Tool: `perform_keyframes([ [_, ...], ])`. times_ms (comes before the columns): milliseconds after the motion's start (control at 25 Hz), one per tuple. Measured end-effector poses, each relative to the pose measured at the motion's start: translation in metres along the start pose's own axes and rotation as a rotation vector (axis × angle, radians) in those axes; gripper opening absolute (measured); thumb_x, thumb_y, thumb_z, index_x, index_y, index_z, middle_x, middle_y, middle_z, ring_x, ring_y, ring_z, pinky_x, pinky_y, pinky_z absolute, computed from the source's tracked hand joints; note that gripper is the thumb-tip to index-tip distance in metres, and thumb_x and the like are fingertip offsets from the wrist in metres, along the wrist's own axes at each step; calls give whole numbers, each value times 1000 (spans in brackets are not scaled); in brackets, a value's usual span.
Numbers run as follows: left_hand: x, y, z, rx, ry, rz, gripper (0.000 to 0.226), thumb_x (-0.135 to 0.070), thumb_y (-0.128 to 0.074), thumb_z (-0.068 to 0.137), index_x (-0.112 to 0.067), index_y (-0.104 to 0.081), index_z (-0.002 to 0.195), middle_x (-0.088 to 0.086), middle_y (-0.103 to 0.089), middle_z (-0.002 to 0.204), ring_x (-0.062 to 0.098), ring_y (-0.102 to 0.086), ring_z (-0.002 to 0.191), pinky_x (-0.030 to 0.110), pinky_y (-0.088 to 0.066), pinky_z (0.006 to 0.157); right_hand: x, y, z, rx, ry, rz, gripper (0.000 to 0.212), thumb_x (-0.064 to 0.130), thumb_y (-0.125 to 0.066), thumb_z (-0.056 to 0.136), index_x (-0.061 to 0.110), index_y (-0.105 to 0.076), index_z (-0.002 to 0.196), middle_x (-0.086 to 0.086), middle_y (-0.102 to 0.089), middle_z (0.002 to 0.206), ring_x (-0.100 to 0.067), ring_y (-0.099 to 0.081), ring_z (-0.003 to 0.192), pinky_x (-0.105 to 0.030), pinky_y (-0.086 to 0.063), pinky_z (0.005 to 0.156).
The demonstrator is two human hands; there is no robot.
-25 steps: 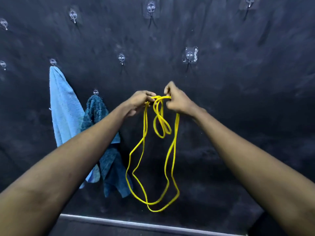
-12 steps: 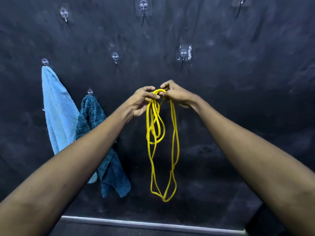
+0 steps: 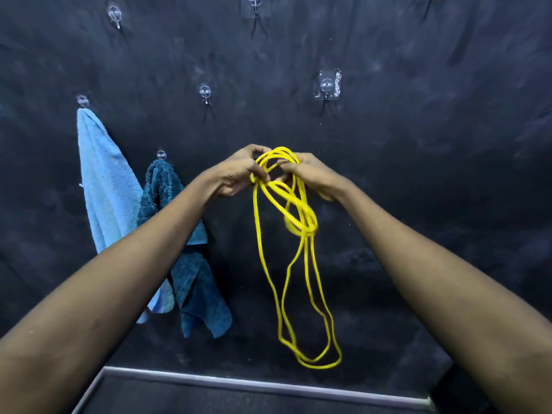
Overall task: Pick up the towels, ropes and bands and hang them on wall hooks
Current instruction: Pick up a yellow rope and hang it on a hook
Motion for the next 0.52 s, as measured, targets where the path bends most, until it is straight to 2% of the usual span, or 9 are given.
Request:
perform_keyframes([
  [80, 7, -3, -3, -13, 6, 387, 29, 5, -58, 73, 0, -65, 100, 8, -62, 82, 16, -56, 72, 31, -48, 65, 0, -2, -3, 4, 7, 26, 14, 12, -53, 98, 9, -66, 95, -4, -66, 71, -18, -67, 66, -32, -52, 69],
  [120, 10, -4, -5, -45, 10, 438, 17, 1, -55, 76, -1, -68, 86, 7, -65, 74, 17, -58, 70, 31, -46, 69, -2, 1, -7, 42, -22, 76, 12, 15, -56, 97, 9, -66, 92, -3, -60, 62, -19, -63, 57, -31, -51, 63],
  [200, 15, 2, -13, -159, 77, 269, 24, -2, -42, 75, -8, -56, 58, 4, -55, 50, 22, -59, 53, 33, -48, 68, -10, 16, -20, 251, -194, 47, 14, 22, -59, 95, 11, -64, 88, 1, -53, 53, -16, -59, 47, -26, -50, 52],
  [280, 19, 10, -25, -151, 155, -49, 22, -8, -34, 65, -15, -43, 46, 0, -31, 38, 19, -40, 32, 27, -44, 51, -29, 28, -39, 519, -445, -50, 19, 25, -61, 93, 10, -64, 82, -1, -60, 59, -16, -68, 62, -24, -55, 64],
  [360, 23, 12, -34, -15, 181, -287, 16, -17, -36, 60, -13, -44, 47, -4, -22, 36, 13, -21, 27, 19, -26, 38, -56, 31, -51, 623, -533, -134, 24, 23, -62, 94, 13, -66, 73, -3, -63, 65, -20, -71, 83, -25, -53, 80],
  [440, 29, 16, -40, 102, 180, -382, 16, -21, -42, 64, -8, -52, 62, -2, -29, 44, 11, -19, 29, 20, -14, 39, -73, 26, -56, 537, -459, -93, 29, 16, -59, 95, 14, -62, 66, -4, -63, 64, -26, -70, 96, -29, -48, 91],
  [520, 44, 20, -45, 167, 198, -287, 6, -17, -50, 74, -12, -53, 73, 2, -40, 60, 12, -30, 38, 22, -17, 40, -77, 29, -57, 285, -317, 273, 30, 10, -52, 93, 12, -56, 63, -4, -61, 59, -29, -72, 95, -33, -46, 100],
])
Point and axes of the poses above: each hand's wrist, its own z-axis towards the middle knuckle, its own y-axis out of the back of the hand, x = y × z, the point moved 1 cm from there along z, towards the middle knuckle
